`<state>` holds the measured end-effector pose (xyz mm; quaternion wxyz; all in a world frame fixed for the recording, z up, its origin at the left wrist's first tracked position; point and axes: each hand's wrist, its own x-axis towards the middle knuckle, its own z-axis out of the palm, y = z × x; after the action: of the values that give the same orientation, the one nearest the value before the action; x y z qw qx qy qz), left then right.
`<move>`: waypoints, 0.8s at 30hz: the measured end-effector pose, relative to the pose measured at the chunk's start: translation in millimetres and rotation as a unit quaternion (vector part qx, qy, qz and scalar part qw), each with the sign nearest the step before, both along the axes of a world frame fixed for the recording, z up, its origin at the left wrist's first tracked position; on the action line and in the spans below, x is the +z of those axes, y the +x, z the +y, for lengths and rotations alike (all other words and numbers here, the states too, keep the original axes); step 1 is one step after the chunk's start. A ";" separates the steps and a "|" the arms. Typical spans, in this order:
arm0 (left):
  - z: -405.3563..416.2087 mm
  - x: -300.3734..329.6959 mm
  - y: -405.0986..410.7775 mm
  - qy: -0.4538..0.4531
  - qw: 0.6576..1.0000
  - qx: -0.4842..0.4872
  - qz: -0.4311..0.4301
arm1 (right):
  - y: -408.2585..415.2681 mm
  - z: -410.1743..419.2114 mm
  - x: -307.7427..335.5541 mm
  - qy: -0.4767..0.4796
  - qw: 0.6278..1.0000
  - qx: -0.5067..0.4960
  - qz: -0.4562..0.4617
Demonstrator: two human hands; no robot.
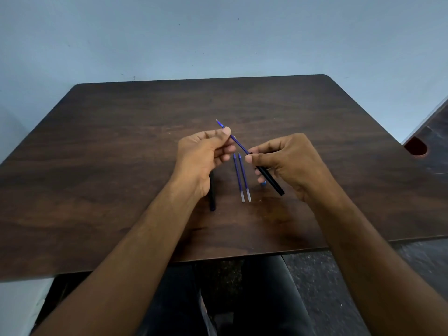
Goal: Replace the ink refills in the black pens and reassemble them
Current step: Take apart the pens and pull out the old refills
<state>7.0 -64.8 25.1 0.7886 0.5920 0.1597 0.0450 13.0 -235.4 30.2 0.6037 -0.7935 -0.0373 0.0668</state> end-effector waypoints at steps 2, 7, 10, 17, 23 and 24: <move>4.8 4.0 1.5 -0.008 0.999 0.036 -0.010 | -0.2 -1.0 -0.7 -0.003 1.000 0.003 0.003; 12.2 11.3 3.6 -0.013 0.995 0.090 -0.035 | -0.9 0.8 0.3 -0.008 1.000 0.007 0.005; 15.2 12.2 5.1 -0.014 0.992 0.116 -0.045 | -1.5 2.2 2.7 -0.013 1.000 0.014 0.001; 17.0 9.0 7.7 -0.011 0.992 0.114 -0.050 | -2.6 2.7 2.6 -0.016 1.000 0.017 -0.002; 28.2 7.8 8.5 -0.004 0.992 0.110 -0.058 | -2.7 3.0 3.1 -0.025 1.000 0.019 -0.002; 31.5 8.2 8.2 -0.002 0.992 0.110 -0.059 | -3.0 4.0 3.2 -0.023 0.999 0.023 -0.002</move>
<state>15.2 -33.2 33.3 0.7881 0.5657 0.1774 0.1657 10.0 -231.4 33.4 0.5833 -0.8064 -0.0550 0.0802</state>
